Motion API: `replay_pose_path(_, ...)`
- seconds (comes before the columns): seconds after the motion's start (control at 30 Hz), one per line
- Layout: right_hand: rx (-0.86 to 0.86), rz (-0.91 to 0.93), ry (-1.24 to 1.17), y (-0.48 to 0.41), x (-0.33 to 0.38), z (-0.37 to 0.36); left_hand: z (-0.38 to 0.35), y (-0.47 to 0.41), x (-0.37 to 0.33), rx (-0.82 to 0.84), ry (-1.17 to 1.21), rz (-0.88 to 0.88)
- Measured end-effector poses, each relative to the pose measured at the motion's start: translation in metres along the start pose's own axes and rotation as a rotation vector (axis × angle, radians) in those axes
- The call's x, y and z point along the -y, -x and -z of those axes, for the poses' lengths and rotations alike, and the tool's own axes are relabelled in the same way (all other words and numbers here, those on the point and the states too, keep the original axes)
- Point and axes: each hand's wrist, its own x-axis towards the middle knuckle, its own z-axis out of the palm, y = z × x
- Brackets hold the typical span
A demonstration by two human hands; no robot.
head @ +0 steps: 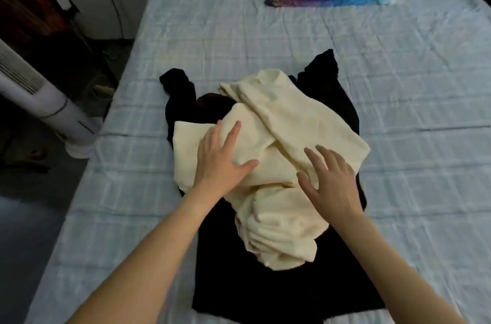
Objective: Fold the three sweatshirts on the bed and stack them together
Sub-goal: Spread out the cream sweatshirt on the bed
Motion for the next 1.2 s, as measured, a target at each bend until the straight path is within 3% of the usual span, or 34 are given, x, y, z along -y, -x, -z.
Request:
replay_pose_path(0.1, 0.106, -0.129, 0.18, -0.032, -0.026, -0.04, -0.034, -0.039, 0.016, 0.024, -0.1, 0.084)
replay_pose_path(0.27, 0.224, -0.278, 0.092, -0.045, -0.049, -0.081, -0.085, -0.055, 0.031, 0.207, -0.068, 0.119)
replay_pose_path(0.4, 0.124, -0.199, 0.065, -0.046, -0.047, -0.081, -0.094, -0.041, 0.029, 0.107, -0.044, 0.03)
replay_pose_path(0.53, 0.068, -0.122, -0.186, -0.037, -0.037, -0.072, -0.084, -0.023, 0.023, 0.082, 0.303, 0.0)
replay_pose_path(0.77, -0.096, -0.133, -0.634, -0.02, -0.004, -0.034, -0.05, 0.002, -0.021, -0.066, 0.687, 0.105)
replay_pose_path(1.03, -0.006, 0.01, -0.595, 0.01, 0.019, -0.024, -0.035, 0.047, -0.044, -0.079, 0.768, 0.14)
replay_pose_path(1.2, -0.055, 0.01, -0.628, 0.033, 0.029, -0.015, -0.016, 0.068, -0.053, -0.099, 0.788, 0.125)
